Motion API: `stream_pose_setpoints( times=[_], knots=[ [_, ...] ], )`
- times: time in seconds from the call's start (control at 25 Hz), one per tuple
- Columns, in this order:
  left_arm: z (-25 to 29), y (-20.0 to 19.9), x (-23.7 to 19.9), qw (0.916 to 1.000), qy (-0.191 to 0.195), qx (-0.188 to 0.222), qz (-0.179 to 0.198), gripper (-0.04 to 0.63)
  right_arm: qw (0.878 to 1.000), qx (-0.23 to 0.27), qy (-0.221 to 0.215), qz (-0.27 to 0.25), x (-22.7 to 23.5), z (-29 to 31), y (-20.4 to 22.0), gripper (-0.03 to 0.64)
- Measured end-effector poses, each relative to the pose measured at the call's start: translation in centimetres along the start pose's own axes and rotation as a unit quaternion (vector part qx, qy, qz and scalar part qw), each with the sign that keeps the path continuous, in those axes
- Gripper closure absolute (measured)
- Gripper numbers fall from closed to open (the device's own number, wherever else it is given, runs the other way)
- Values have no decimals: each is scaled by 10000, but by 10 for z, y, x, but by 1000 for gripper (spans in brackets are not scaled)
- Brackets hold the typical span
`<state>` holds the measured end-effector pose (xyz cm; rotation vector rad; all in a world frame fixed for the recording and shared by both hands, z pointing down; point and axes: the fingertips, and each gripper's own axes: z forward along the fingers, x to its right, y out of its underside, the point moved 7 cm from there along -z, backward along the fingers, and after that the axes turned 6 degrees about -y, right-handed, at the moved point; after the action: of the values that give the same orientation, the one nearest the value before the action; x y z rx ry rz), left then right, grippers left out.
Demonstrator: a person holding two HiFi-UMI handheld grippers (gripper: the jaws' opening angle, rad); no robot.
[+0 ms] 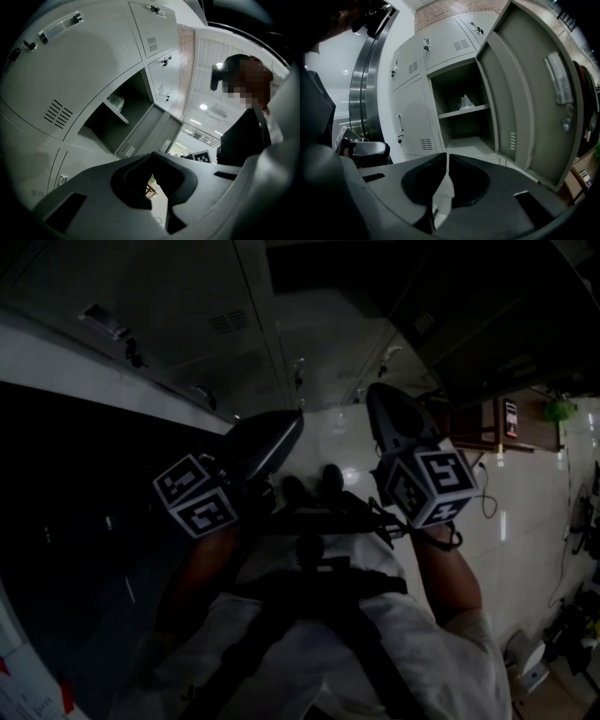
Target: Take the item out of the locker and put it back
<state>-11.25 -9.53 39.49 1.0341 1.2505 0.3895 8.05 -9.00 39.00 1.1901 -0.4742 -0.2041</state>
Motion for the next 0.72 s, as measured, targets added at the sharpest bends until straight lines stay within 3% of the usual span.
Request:
stream_pose_setpoints(
  times=[0.28,0.48,0.72],
  knots=[
    [-17,34,10,9992,93,-312,-220,592,9996,-7,221,167,-8,-23,22,601],
    [-25,46,35,9998,-54,-211,9,592,9998,50,150,132,-9,-45,27,601],
    [-23,80,85,9997,-211,-118,31,592,9999,95,-126,43,-3,-92,40,601]
  ],
)
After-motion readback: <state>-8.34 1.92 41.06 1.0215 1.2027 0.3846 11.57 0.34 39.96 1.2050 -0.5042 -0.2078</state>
